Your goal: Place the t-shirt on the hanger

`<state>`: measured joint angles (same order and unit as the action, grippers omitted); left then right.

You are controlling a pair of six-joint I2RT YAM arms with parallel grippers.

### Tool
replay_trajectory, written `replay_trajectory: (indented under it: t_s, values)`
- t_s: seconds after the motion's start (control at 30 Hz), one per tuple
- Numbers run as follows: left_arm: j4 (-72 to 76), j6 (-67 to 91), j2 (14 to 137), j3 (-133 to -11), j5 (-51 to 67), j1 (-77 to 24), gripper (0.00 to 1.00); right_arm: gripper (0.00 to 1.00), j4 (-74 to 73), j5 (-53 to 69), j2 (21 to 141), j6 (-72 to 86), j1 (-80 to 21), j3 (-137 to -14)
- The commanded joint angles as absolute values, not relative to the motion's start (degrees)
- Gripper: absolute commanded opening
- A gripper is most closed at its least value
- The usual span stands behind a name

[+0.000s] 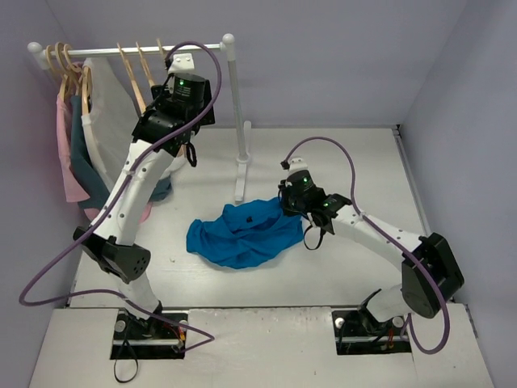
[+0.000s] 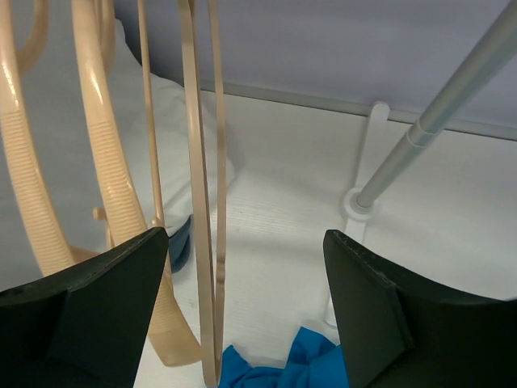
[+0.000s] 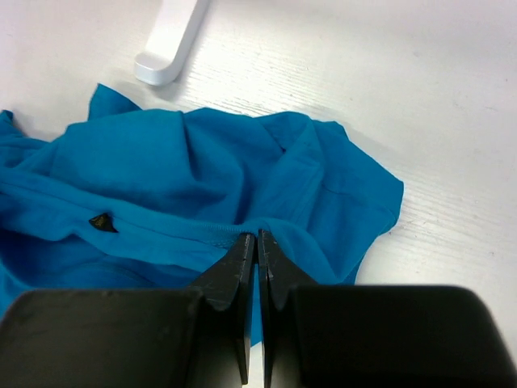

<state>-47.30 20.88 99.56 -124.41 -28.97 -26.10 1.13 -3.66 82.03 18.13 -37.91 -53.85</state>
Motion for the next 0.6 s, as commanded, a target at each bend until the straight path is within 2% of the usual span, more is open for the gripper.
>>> replay_trajectory:
  t_s: [0.0,0.17,0.33,0.5,0.57]
  values:
    - [-46.31,18.4,100.32,-129.33,-29.75,-24.49,0.73,0.0,3.78,-3.53,77.6,19.15,-37.97,-53.32]
    - [-46.12,19.36,102.37,-128.85,-28.74,-22.62,0.72,0.0,3.78,-3.52,75.93,19.4,-37.97,-51.88]
    - [-46.08,19.34,103.88,-128.99,-28.3,-21.86,0.63,0.0,3.84,-3.43,75.21,19.66,-37.97,-51.15]
    - [-45.97,18.63,105.03,-129.82,-28.83,-21.27,0.46,0.0,3.77,-3.43,74.79,19.42,-37.97,-50.98]
    - [-45.8,18.38,104.7,-130.23,-28.75,-21.27,0.44,0.0,3.77,-3.52,74.54,19.34,-37.97,-51.06]
